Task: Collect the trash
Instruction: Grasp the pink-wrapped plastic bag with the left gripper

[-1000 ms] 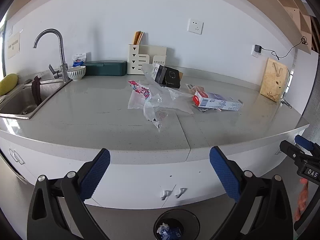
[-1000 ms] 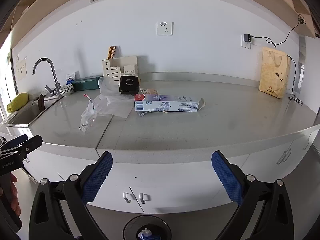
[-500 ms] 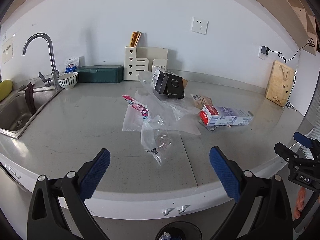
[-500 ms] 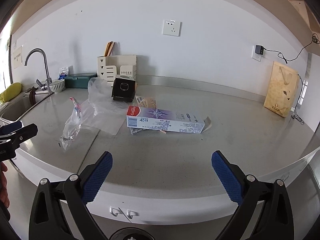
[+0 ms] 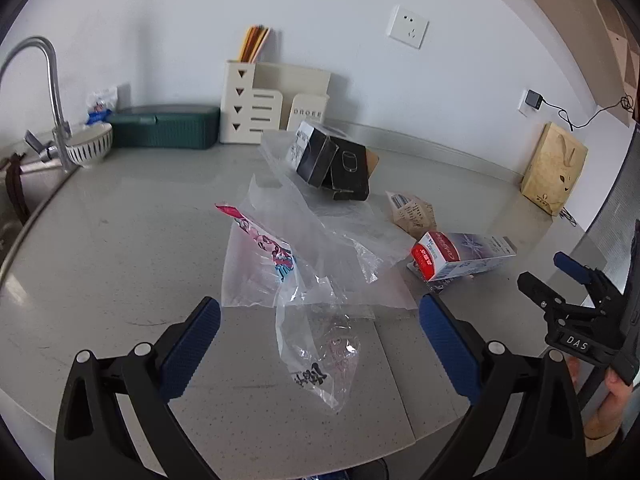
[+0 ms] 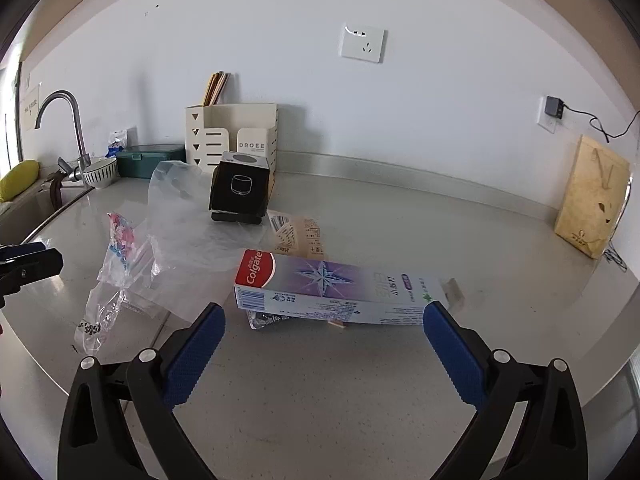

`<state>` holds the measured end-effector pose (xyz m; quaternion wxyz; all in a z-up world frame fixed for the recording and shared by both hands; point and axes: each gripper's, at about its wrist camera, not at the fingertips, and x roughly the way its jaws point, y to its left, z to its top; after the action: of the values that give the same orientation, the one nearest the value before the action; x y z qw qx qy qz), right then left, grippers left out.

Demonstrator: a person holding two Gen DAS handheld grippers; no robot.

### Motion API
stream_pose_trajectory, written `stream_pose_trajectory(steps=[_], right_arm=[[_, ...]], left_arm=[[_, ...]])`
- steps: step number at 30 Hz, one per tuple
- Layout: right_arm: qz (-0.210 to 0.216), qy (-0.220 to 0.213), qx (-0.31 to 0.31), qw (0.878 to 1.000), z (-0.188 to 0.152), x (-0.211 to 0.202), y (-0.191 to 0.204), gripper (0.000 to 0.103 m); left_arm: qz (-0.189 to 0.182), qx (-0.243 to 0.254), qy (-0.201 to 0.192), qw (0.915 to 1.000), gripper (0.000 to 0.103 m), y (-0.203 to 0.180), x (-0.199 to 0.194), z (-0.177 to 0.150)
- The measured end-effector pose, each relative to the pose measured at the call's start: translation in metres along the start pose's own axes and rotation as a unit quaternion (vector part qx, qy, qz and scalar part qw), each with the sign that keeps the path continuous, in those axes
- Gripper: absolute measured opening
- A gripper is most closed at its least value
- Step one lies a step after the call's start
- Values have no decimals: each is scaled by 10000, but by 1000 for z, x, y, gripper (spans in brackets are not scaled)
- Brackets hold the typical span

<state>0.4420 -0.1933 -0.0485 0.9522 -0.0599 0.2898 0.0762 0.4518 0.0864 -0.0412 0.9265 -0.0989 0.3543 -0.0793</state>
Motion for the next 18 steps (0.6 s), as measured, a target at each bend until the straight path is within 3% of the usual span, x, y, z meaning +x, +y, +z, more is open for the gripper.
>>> stream_pose_trajectory(steps=[6, 13, 15, 17, 18], right_arm=[[382, 282, 231, 9986, 12, 40, -9, 100], [539, 563, 452, 9959, 24, 70, -24, 100], [495, 608, 431, 9960, 27, 77, -21, 100], [518, 636, 358, 9960, 29, 82, -16, 100], [536, 644, 344, 9959, 31, 85, -14, 100]], left_arm=[[-149, -321, 452, 9984, 99, 24, 50, 27], [-98, -364, 831, 9958, 97, 33, 88, 27], [-181, -430, 905, 9948, 87, 36, 95, 25], [-210, -472, 985, 9938, 66, 39, 102, 24], [-190, -478, 1037, 9933, 60, 40, 105, 24]])
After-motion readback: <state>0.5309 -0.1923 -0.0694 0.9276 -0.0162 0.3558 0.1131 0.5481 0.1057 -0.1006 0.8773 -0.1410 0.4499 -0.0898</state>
